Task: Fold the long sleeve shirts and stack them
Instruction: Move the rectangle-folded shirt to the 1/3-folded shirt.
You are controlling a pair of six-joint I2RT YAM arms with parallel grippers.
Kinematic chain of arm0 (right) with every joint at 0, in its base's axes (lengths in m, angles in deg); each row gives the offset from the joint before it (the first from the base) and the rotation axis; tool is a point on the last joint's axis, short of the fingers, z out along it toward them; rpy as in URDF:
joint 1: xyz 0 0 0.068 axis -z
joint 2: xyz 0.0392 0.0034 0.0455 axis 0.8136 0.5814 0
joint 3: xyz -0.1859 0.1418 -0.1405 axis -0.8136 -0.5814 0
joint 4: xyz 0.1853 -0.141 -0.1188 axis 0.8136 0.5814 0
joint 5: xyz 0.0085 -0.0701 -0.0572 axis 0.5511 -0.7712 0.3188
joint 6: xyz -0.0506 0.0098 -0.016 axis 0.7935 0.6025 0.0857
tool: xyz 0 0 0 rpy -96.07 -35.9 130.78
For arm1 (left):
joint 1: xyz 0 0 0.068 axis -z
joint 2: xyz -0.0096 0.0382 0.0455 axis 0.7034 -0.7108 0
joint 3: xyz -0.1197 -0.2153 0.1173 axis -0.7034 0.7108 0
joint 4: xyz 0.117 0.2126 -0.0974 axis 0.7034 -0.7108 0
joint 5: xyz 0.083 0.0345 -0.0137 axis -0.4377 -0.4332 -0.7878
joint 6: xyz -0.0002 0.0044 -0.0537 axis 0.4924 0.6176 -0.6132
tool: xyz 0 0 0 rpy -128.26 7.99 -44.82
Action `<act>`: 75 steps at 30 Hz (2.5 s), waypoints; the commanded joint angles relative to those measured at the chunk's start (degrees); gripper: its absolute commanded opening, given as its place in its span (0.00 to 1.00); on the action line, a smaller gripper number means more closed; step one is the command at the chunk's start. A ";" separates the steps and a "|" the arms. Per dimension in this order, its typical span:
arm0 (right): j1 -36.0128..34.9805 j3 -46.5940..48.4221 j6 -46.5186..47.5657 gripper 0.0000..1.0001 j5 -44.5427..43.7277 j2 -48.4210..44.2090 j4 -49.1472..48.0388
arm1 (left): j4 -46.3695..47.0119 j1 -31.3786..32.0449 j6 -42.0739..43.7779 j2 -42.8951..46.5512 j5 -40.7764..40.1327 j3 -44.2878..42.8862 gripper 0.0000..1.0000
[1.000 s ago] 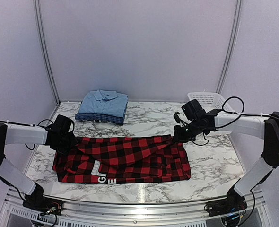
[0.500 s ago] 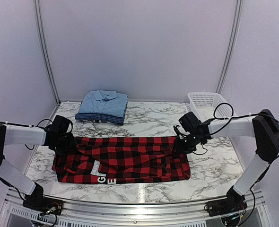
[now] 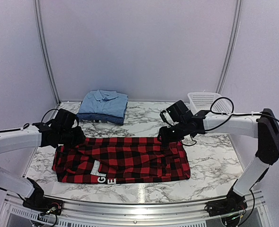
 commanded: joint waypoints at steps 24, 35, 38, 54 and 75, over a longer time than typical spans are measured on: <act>-1.73 5.10 2.68 0.40 -4.48 12.03 -5.16 | 18.12 13.54 -7.40 -17.92 12.45 9.41 0.08; -4.06 8.17 9.72 0.41 -4.98 16.64 -6.02 | 10.40 12.65 -9.42 -12.30 3.62 6.35 0.10; -4.03 7.38 10.02 0.41 -6.17 17.75 -6.78 | 9.39 12.32 -10.16 -12.73 2.94 6.02 0.09; 1.59 -8.58 1.57 0.40 -8.66 11.07 -9.54 | 6.67 12.30 -10.27 -8.95 2.64 2.97 0.24; 8.15 -21.55 -6.20 0.48 -8.11 -15.93 -5.07 | 2.15 8.27 -7.97 -25.80 0.64 -12.51 0.26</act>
